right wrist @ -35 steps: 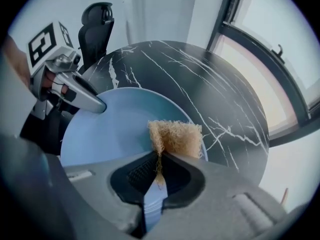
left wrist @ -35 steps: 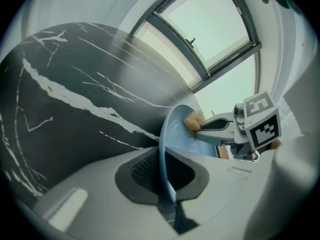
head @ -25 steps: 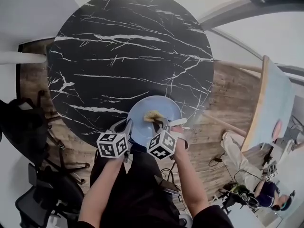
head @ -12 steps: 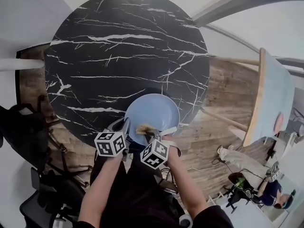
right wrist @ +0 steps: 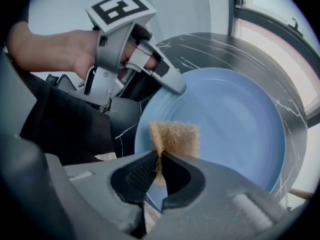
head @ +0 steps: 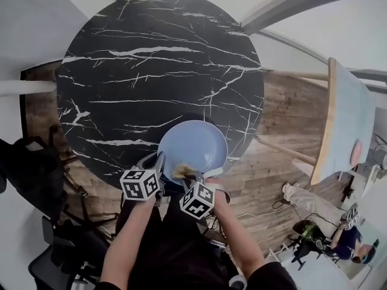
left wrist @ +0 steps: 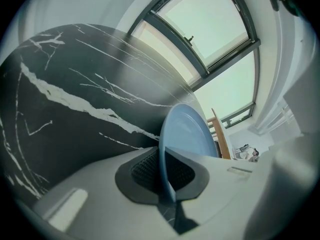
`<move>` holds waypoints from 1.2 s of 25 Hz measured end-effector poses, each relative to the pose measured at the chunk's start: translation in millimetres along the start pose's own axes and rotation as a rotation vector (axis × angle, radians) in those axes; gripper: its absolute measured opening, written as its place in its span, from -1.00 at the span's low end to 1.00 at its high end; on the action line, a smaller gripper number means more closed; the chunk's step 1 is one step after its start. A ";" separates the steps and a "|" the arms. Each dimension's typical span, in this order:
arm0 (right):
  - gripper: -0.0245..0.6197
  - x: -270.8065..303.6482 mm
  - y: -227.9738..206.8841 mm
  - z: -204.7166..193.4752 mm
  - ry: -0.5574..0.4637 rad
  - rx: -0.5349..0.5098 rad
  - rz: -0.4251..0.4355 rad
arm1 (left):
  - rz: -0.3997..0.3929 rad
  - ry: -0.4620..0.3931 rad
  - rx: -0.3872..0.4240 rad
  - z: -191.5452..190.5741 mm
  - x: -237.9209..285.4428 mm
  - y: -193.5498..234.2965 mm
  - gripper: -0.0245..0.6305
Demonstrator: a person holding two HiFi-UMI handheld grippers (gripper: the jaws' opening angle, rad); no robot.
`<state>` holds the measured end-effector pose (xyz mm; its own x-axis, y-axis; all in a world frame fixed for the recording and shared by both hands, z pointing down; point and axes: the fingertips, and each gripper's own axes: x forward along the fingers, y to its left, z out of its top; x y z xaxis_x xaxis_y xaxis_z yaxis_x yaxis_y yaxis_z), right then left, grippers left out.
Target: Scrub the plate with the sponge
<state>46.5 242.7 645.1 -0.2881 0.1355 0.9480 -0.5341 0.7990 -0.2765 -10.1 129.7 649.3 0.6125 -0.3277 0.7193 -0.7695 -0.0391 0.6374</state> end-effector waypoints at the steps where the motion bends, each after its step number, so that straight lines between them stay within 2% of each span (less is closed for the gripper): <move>1: -0.86 2.0 -0.2 -2.1 0.006 -0.007 -0.006 | -0.003 0.005 0.007 -0.5 0.3 -0.6 -0.87; 6: -0.85 0.0 -10.3 -4.2 0.018 -0.030 -0.004 | -0.015 0.031 0.053 -0.4 0.0 -1.8 -0.87; 14: -0.85 -15.2 -57.1 -9.2 0.039 -0.078 -0.021 | -0.020 0.049 0.065 -1.0 0.4 -2.8 -0.87; 19: -0.85 -21.1 -77.5 -2.2 0.045 -0.107 0.019 | -0.022 0.053 0.066 -0.7 0.7 -2.5 -0.87; 25: -0.85 -26.8 -107.4 12.3 0.053 -0.175 -0.032 | -0.020 0.061 0.081 -0.7 0.8 -3.0 -0.86; 30: -0.85 -34.6 -145.0 27.9 0.042 -0.214 -0.139 | -0.018 0.058 0.069 -1.1 0.6 -3.3 -0.86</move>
<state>111.8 105.8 647.9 -0.1877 0.0363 0.9816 -0.3848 0.9167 -0.1074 -7.1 130.6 647.9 0.6346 -0.2712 0.7237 -0.7674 -0.1100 0.6317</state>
